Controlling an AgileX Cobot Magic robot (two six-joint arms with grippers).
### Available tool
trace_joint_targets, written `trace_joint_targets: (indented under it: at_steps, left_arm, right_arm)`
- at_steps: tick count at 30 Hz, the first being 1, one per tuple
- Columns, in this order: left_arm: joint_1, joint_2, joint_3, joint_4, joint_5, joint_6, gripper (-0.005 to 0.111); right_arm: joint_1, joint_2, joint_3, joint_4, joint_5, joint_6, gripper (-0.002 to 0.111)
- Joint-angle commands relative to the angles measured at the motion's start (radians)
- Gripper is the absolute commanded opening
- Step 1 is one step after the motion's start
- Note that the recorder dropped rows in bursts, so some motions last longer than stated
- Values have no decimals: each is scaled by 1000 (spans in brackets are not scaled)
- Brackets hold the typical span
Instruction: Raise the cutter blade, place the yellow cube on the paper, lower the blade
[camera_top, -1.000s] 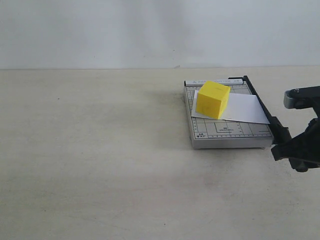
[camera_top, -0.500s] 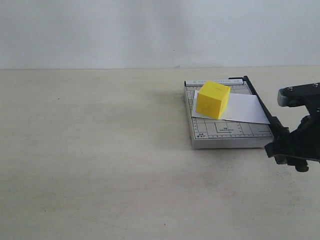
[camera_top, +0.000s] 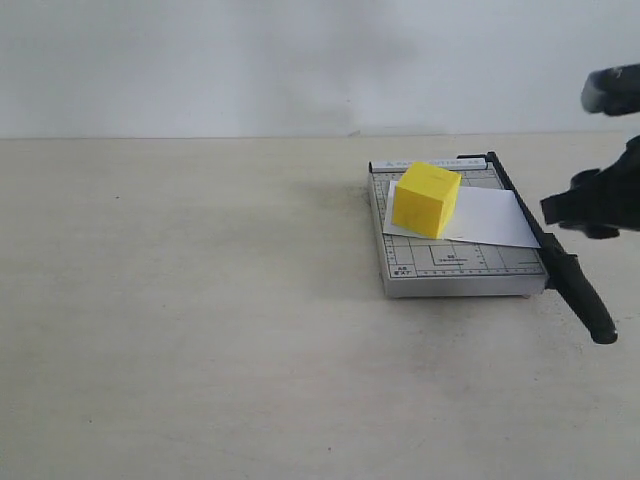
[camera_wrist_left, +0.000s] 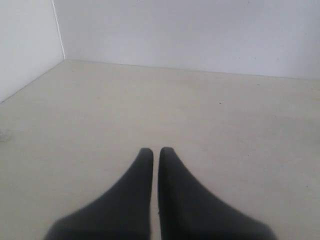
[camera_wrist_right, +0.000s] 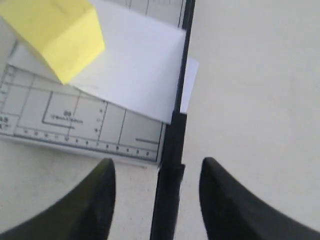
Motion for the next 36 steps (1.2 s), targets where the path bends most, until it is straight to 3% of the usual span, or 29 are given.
trace_joint_targets:
  at_steps: [1,5,6,14,19,36]
  left_arm:
    - [2,-3,4,-3,-8,4,4]
    - [2,-3,4,-3,-8,4,4]
    - [2,-3,4,-3,-8,4,4]
    - [2,-3,4,-3,-8,4,4]
    - [2,-3,4,-3,-8,4,4]
    - [2,-3,4,-3,-8,4,4]
  right_arm:
    - [0,-235,117,88,-125,-48,29]
    - [2,-533,253,181,-212,-50,2]
    - [2,-588,275,181,-221,-50,0]
    - [2,-1018,441,205,-148,-10,0]
    - [2,-1175,488,205,-60,-6,0]
    - [2,-1228,493,205,-37,-6,0]
